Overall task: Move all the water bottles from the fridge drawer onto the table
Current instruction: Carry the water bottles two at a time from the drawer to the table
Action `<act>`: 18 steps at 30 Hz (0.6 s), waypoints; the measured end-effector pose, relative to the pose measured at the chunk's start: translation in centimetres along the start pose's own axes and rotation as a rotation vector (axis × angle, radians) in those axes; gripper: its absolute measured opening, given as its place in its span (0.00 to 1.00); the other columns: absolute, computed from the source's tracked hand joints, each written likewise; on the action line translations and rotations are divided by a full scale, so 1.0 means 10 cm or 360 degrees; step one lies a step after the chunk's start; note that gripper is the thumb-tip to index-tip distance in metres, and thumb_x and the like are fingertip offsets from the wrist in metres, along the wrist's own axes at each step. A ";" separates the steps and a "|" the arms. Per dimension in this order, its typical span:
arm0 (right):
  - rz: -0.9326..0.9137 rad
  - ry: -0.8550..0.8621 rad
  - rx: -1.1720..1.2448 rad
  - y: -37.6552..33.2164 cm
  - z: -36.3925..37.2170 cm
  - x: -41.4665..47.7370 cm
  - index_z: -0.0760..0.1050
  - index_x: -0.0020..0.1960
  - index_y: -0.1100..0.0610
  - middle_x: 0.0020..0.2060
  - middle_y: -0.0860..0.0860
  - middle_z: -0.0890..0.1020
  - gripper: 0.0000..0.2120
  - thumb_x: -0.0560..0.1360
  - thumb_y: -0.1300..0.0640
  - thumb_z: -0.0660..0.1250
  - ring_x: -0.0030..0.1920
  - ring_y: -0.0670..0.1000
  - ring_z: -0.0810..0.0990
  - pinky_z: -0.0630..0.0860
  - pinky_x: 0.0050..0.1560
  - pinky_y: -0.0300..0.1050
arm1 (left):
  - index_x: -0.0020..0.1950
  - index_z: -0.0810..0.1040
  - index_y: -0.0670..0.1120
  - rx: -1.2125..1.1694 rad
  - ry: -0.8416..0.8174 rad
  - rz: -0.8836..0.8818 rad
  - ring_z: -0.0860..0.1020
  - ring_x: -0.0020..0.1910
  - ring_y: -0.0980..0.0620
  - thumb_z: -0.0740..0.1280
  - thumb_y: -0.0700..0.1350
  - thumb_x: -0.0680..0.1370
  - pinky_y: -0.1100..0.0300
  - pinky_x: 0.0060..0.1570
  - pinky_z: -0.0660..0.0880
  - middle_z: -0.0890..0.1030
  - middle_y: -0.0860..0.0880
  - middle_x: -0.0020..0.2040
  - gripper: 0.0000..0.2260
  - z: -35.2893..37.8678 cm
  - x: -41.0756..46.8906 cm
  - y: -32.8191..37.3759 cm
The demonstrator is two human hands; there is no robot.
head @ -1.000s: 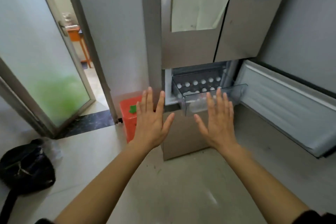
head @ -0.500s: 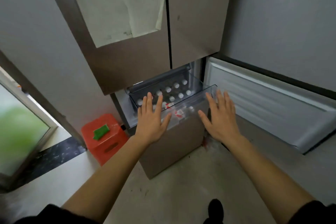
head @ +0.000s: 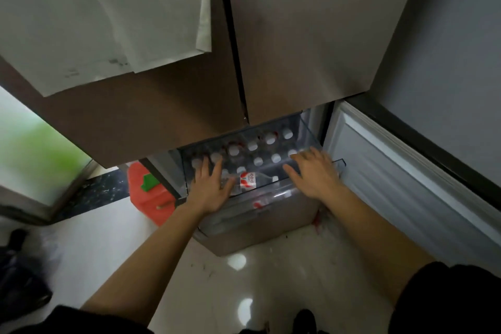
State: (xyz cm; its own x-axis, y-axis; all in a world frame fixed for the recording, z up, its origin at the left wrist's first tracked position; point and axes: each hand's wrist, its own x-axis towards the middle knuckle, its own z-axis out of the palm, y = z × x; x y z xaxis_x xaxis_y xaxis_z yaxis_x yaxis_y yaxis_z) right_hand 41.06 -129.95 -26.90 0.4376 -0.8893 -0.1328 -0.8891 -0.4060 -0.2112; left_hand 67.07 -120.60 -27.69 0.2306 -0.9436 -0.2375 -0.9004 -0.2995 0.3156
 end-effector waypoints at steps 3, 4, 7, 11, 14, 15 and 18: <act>-0.0035 -0.0248 0.0073 0.03 0.00 0.26 0.71 0.71 0.54 0.64 0.59 0.78 0.24 0.82 0.42 0.57 0.62 0.60 0.76 0.73 0.60 0.52 | 0.82 0.46 0.52 0.0151 -0.0075 0.0068 0.44 0.80 0.40 0.55 0.62 0.82 0.40 0.75 0.55 0.46 0.41 0.81 0.33 0.09 0.22 -0.01; -0.0033 -0.0367 0.0120 0.03 0.01 0.33 0.70 0.72 0.54 0.64 0.59 0.78 0.23 0.81 0.43 0.59 0.61 0.60 0.77 0.75 0.58 0.52 | 0.82 0.47 0.52 0.0187 -0.0106 0.0099 0.45 0.80 0.39 0.56 0.60 0.82 0.40 0.75 0.56 0.47 0.41 0.81 0.32 0.13 0.30 -0.02; 0.0013 -0.0723 0.0234 0.01 0.05 0.56 0.72 0.71 0.55 0.65 0.57 0.77 0.21 0.81 0.47 0.62 0.61 0.59 0.77 0.75 0.57 0.49 | 0.81 0.52 0.50 0.0210 -0.0207 0.0204 0.54 0.78 0.38 0.60 0.56 0.82 0.41 0.73 0.61 0.54 0.40 0.80 0.31 0.25 0.53 -0.04; 0.0123 -0.1153 0.0090 -0.03 0.21 0.86 0.80 0.57 0.60 0.56 0.55 0.81 0.15 0.81 0.50 0.61 0.52 0.54 0.78 0.75 0.55 0.46 | 0.79 0.58 0.50 0.0248 -0.0398 0.0379 0.63 0.74 0.40 0.62 0.54 0.81 0.46 0.70 0.66 0.61 0.42 0.78 0.29 0.43 0.80 -0.02; 0.0135 -0.1371 -0.0058 0.01 0.43 1.04 0.78 0.61 0.56 0.57 0.52 0.80 0.17 0.80 0.48 0.60 0.55 0.54 0.78 0.74 0.60 0.50 | 0.78 0.62 0.50 0.0321 -0.0490 0.0469 0.67 0.72 0.41 0.64 0.57 0.80 0.47 0.68 0.68 0.66 0.43 0.75 0.28 0.54 0.95 0.00; 0.0122 -0.1420 -0.0095 0.04 0.53 1.11 0.78 0.62 0.54 0.59 0.52 0.80 0.18 0.78 0.47 0.60 0.56 0.55 0.78 0.74 0.62 0.53 | 0.77 0.62 0.51 0.0356 -0.0507 0.0476 0.67 0.71 0.40 0.64 0.58 0.79 0.46 0.68 0.68 0.67 0.43 0.75 0.29 0.57 0.98 -0.01; 0.0070 -0.1588 -0.0162 0.02 0.67 1.23 0.79 0.55 0.54 0.55 0.53 0.82 0.20 0.73 0.41 0.61 0.52 0.54 0.80 0.75 0.62 0.54 | 0.76 0.60 0.52 0.0443 -0.0530 0.0491 0.65 0.72 0.39 0.64 0.63 0.76 0.41 0.70 0.63 0.65 0.44 0.75 0.32 0.64 1.06 -0.03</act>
State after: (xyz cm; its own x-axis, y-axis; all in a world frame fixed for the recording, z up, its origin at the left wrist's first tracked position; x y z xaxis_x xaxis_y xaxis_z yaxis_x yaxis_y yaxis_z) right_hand 47.15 -139.58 -35.07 0.2750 -0.3393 -0.8996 -0.8939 -0.4347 -0.1093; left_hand 67.44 -129.56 -36.22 -0.1494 -0.8723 -0.4655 -0.9821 0.0765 0.1719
